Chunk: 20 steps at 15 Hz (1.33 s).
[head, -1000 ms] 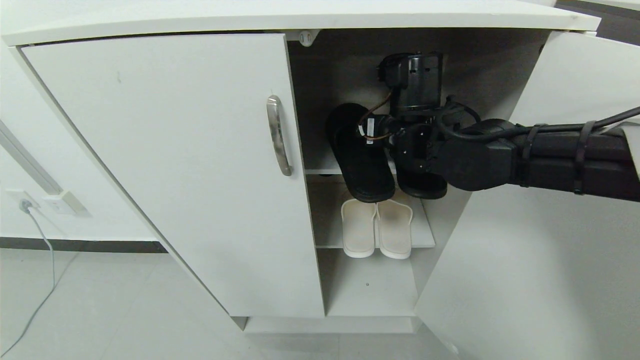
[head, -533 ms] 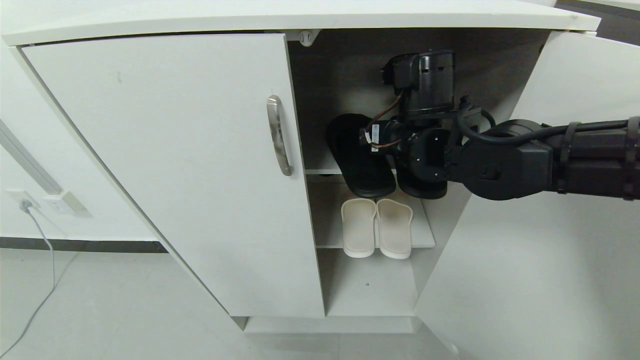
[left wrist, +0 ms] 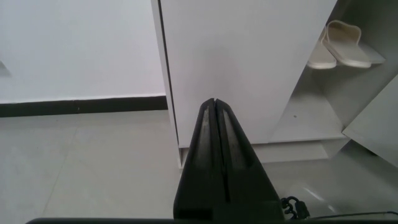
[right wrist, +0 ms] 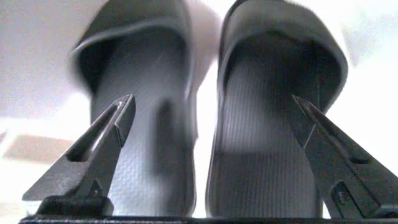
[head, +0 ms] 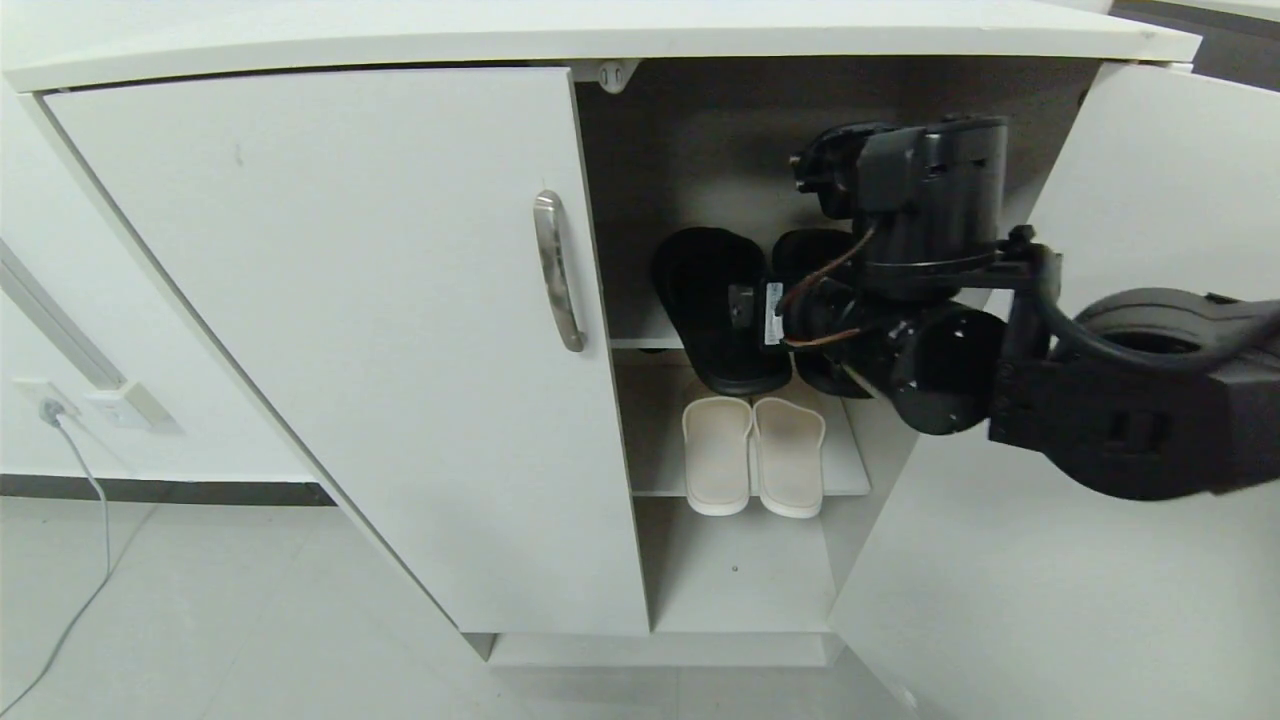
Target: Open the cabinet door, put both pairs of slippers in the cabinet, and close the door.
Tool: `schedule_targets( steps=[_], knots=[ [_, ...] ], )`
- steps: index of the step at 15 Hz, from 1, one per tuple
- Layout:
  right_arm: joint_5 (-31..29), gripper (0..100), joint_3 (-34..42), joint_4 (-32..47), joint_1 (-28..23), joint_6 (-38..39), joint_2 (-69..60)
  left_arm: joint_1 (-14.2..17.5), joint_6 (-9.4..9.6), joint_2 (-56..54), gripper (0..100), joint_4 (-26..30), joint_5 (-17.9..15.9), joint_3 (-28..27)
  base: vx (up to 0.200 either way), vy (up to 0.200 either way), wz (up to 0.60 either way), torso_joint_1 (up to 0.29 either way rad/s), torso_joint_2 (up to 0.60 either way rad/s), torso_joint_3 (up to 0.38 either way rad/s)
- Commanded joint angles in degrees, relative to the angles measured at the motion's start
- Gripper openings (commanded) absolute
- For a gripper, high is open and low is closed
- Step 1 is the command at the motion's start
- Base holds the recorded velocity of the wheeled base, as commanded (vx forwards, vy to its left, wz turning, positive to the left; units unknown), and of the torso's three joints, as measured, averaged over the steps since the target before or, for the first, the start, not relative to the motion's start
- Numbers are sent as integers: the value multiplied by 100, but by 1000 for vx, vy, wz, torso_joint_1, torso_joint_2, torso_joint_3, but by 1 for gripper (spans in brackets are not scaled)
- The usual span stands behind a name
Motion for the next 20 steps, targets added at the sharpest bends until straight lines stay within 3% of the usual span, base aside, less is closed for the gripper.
schedule_targets(
  steps=[1,2,3,9,17,20],
  knots=[
    [209,100,937,-252,359,25,-931,3,-1,2,0,2,3,1,0,0,0,0,0,0],
    [367,100,1279,-304,455,43,-1169,3,-1,2,0,2,3,1,0,0,0,0,0,0],
    [490,0,1605,-375,579,87,-1345,3,-1,2,0,2,3,1,0,0,0,0,0,0],
    [595,0,2545,-963,772,183,-1371,3,8,11,0,2,-6,1,0,0,0,0,0,0],
    [587,0,2668,-1306,772,183,-1257,3,8,2,0,2,-6,1,0,0,0,0,0,0],
    [587,0,2694,-1306,781,183,-1265,3,8,2,0,2,-6,1,-200,0,0,2,2,2]
  ],
)
